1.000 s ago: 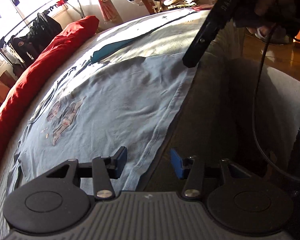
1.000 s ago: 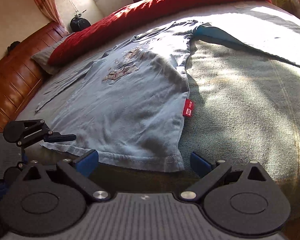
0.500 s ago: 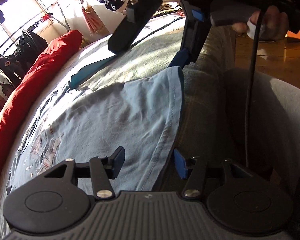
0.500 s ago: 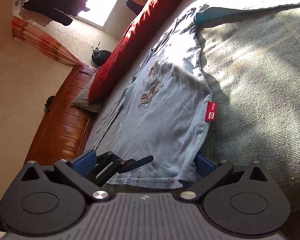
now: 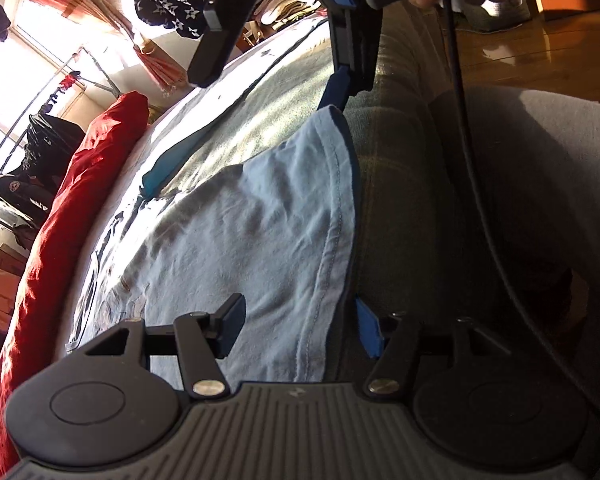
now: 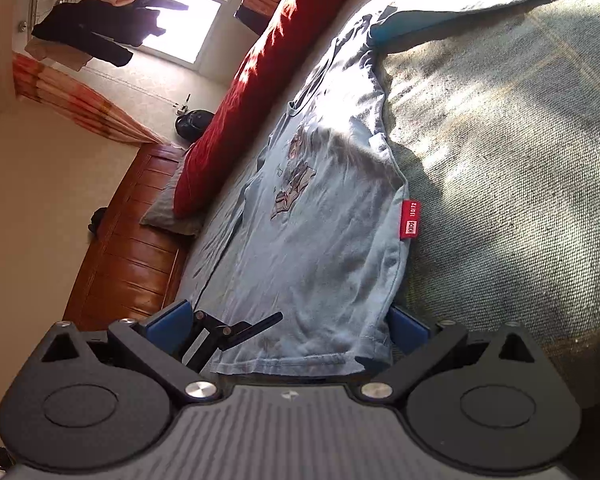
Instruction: Fold clothes
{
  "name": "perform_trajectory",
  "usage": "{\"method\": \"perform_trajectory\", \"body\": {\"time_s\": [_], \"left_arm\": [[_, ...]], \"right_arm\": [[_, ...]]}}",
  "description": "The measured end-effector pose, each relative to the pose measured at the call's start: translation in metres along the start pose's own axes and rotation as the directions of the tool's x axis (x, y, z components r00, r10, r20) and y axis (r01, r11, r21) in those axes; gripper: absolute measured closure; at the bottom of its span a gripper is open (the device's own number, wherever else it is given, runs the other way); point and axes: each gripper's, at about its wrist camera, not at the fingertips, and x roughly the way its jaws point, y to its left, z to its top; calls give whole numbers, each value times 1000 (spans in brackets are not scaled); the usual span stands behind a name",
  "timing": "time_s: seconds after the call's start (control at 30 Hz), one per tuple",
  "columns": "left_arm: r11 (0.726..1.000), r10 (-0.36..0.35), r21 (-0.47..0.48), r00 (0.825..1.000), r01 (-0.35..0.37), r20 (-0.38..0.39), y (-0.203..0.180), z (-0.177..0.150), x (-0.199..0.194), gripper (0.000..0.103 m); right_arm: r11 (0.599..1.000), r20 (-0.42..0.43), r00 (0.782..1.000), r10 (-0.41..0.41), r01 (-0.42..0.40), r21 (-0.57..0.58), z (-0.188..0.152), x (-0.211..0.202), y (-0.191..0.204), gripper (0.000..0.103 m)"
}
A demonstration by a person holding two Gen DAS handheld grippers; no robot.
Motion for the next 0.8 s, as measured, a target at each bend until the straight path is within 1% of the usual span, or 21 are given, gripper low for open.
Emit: {"method": "perform_trajectory", "body": {"time_s": [0.07, 0.13, 0.2, 0.27, 0.33, 0.37, 0.4, 0.43, 0.47, 0.5, 0.53, 0.63, 0.67, 0.7, 0.77, 0.8], "left_arm": [[997, 30, 72, 1000, -30, 0, -3, -4, -5, 43], [990, 48, 131, 999, -48, -2, -5, -7, -7, 47], [985, 47, 167, 999, -45, -9, -6, -8, -6, 56], [986, 32, 164, 999, -29, -15, -5, -9, -4, 62], [985, 22, 173, 1000, -18, -21, -6, -9, -3, 63], [983, 18, 185, 1000, -13, -25, -8, -9, -2, 73], [983, 0, 183, 999, 6, -36, -9, -8, -1, 88], [985, -13, 169, 999, 20, -43, -8, -7, 0, 94], [989, -19, 146, 999, 25, -43, -6, -6, 0, 97], [992, -24, 120, 999, 29, -41, -3, -6, 0, 99], [995, -29, 95, 999, 33, -39, 0, -5, 0, 100], [997, -69, -29, 997, 69, -24, 20, -4, -6, 101], [996, -71, -51, 997, 70, -16, 25, -4, -10, 101], [995, -75, -61, 997, 74, -12, 29, -3, -14, 101], [993, -85, -78, 996, 84, -7, 35, -2, -21, 101], [993, -90, -81, 996, 89, -9, 37, -3, -23, 101]], "right_arm": [[1000, 0, 1000, -1, 1, 8, 0, 0, -1, 0], [1000, -3, 1000, 0, 0, 7, -1, 2, -1, 0], [1000, -8, 1000, -1, 1, 6, -2, 4, -1, 0], [1000, -16, 1000, -3, 3, 3, -4, 6, -1, 0], [1000, -25, 1000, -5, 5, 0, -6, 9, -1, 0], [1000, -29, 1000, -7, 7, -1, -7, 10, -1, 0], [1000, -33, 999, -8, 8, -3, -8, 11, -1, 0], [1000, -37, 999, -9, 9, -4, -9, 12, -1, 0], [1000, -41, 999, -10, 10, -5, -10, 13, -1, 1], [1000, -41, 999, -18, 17, -16, -11, 14, -1, 5], [999, -31, 999, -33, 31, -42, -12, 14, 0, 16], [997, -38, 998, -50, 47, -62, -13, 11, 3, 30], [996, -40, 998, -55, 52, -69, -13, 10, 4, 34], [996, -43, 997, -61, 57, -75, -14, 8, 5, 41], [994, -47, 996, -72, 67, -87, -14, 6, 7, 44], [993, -50, 996, -77, 72, -94, -14, 5, 8, 50]]}}
